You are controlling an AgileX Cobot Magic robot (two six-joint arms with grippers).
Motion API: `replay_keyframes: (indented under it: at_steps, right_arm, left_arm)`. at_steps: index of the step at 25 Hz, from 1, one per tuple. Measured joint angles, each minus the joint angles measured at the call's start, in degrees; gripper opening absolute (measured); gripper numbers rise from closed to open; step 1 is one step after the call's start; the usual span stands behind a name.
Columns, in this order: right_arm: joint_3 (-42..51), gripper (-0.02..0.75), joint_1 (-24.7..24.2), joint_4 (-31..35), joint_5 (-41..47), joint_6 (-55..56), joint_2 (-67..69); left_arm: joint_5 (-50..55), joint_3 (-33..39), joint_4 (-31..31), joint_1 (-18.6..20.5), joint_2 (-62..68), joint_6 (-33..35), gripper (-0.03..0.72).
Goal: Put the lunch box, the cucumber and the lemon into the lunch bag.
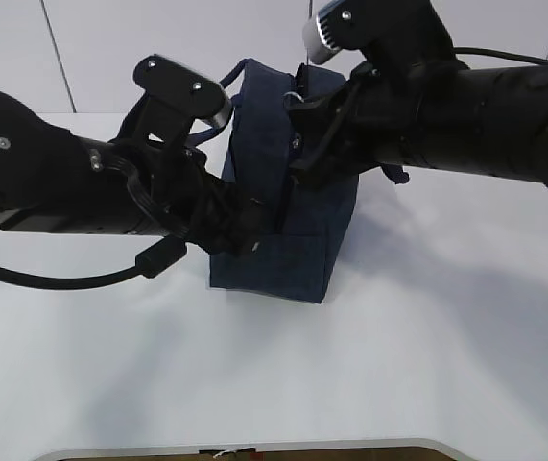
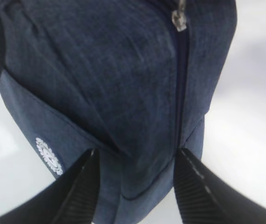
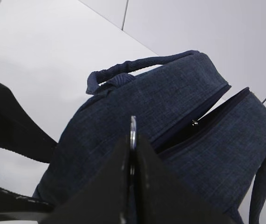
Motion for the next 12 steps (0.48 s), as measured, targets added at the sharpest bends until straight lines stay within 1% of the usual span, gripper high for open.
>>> replay_keyframes:
  at_steps: [9, 12]
  right_arm:
    - [0.0, 0.005, 0.0, 0.13, -0.23, 0.16, 0.0]
    - [0.0, 0.005, 0.0, 0.13, -0.23, 0.25, 0.0]
  left_arm:
    - [-1.48, 0.0, -0.1, 0.0, 1.04, 0.0, 0.365]
    - [-1.48, 0.0, -0.1, 0.0, 1.57, 0.0, 0.328]
